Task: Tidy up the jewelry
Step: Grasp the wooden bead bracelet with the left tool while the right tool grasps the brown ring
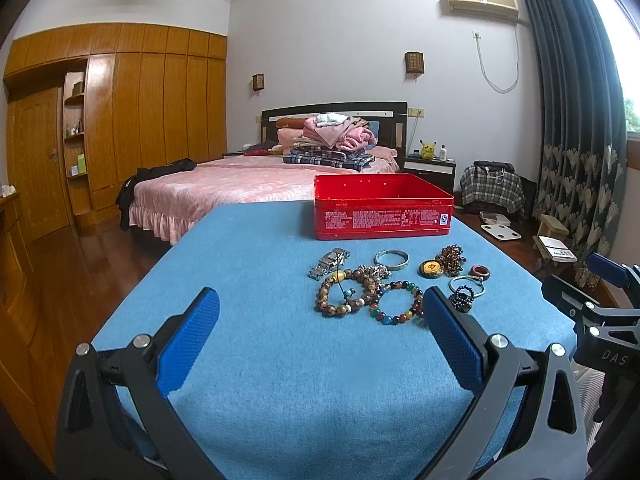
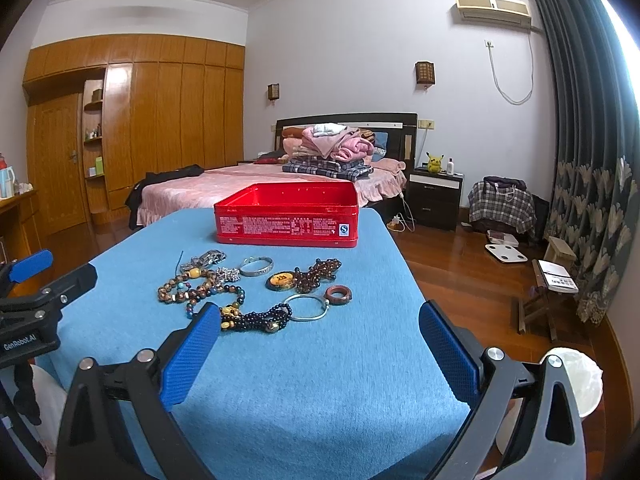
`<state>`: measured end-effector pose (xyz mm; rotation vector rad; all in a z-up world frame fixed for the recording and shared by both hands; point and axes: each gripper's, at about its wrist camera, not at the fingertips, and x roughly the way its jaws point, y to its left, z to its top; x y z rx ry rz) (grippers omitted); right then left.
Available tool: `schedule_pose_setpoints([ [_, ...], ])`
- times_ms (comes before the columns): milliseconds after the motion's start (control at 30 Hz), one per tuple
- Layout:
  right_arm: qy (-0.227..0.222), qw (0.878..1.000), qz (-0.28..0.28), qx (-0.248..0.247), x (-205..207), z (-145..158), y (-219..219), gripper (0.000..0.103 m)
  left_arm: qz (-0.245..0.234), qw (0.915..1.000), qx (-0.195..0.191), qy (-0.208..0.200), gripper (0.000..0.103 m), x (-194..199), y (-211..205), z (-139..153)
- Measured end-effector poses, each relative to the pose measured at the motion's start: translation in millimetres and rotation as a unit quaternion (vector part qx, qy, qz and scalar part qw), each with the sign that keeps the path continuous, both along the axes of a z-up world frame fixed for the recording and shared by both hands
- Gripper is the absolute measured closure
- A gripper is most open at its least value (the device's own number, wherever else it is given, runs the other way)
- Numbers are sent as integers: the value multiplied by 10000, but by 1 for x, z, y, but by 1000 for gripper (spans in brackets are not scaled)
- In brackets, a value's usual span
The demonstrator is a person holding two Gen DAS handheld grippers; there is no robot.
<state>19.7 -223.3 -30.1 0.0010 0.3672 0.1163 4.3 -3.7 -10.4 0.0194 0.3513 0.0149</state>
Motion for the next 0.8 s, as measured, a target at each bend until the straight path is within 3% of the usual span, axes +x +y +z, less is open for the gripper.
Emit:
schedule_pose_setpoints([
  [100, 24, 10000, 11, -20, 4, 0, 2, 6, 3, 10000, -12, 65, 5, 4, 0, -3],
  [367, 160, 9998, 67, -56, 17, -5, 3, 6, -132, 9970, -536, 535, 5, 24, 8, -14],
  [800, 468, 9987, 187, 5, 55, -16, 6, 6, 164, 9915, -377, 1237, 9, 77, 18, -28],
])
